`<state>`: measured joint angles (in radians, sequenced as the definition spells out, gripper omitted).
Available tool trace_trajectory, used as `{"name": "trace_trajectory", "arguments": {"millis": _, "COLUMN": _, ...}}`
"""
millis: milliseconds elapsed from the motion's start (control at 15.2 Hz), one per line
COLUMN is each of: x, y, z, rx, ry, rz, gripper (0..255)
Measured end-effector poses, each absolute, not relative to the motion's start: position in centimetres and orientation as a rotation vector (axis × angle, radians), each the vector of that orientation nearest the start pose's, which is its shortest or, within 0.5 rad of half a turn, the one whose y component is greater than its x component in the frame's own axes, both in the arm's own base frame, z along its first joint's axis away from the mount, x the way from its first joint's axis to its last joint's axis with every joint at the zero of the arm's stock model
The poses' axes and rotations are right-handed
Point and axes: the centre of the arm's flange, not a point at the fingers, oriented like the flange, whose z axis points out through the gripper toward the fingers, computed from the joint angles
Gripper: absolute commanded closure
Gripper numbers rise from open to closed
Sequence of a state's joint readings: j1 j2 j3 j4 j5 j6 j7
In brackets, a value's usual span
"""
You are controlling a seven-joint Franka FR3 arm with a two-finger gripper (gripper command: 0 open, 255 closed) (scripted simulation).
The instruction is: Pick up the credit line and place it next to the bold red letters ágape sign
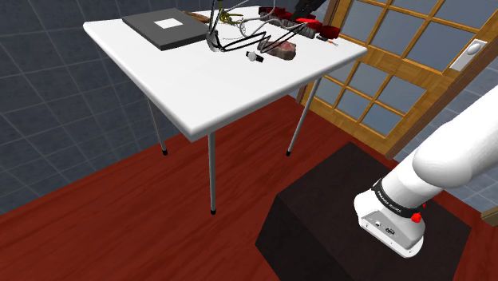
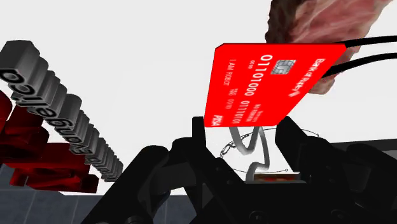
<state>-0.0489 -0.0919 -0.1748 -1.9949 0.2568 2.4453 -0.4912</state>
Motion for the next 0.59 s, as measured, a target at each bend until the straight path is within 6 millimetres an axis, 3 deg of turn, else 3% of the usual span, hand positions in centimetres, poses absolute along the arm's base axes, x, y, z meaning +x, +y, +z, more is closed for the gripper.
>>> {"name": "trace_trajectory", "arguments": {"millis": 594, "x": 59.8, "y": -24.2, "z": 56.2, "rx": -2.980, "ry": -0.166, "rz": -0.895, "gripper": 255}}
